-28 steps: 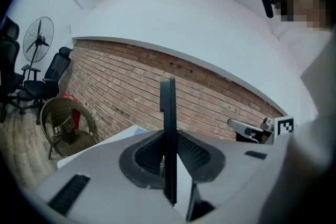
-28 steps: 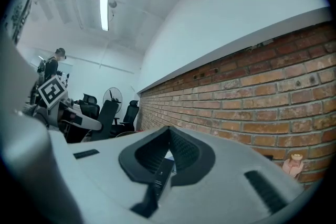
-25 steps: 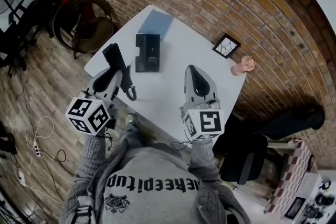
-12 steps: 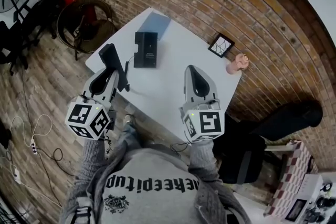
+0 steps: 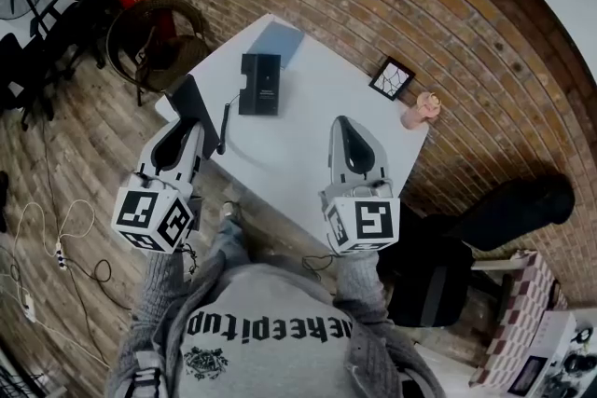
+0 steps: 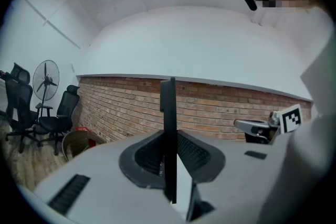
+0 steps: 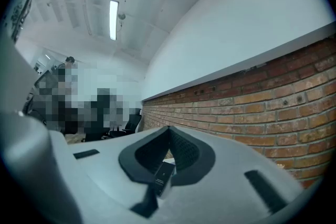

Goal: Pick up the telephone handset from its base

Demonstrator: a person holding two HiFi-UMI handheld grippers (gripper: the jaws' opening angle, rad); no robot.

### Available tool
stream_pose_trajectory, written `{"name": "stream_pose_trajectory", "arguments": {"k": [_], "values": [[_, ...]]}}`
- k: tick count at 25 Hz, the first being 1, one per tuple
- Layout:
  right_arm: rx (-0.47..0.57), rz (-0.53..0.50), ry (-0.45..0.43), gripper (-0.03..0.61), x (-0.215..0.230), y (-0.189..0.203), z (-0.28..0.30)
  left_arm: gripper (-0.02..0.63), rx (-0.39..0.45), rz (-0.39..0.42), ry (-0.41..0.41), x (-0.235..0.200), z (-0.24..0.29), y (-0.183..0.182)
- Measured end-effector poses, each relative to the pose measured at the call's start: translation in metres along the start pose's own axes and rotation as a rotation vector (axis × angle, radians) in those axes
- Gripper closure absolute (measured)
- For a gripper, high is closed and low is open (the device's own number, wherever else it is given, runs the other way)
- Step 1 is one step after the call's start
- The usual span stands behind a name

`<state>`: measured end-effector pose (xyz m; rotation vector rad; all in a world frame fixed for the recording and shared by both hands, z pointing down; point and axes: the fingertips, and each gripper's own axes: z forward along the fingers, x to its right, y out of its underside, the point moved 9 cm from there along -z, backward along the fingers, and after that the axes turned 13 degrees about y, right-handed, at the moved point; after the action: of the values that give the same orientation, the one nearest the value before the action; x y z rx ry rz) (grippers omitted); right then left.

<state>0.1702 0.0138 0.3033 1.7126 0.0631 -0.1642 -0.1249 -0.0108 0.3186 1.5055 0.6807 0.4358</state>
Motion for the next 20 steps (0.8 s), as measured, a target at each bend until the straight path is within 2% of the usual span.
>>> {"name": "stream_pose_trajectory", "arguments": {"k": [20], "values": [[-0.007,0.01,0.009,0.574,0.009,0.006,0.002,0.546,0.007,0.013,0.0,0.004,0.01,-0.003]]}}
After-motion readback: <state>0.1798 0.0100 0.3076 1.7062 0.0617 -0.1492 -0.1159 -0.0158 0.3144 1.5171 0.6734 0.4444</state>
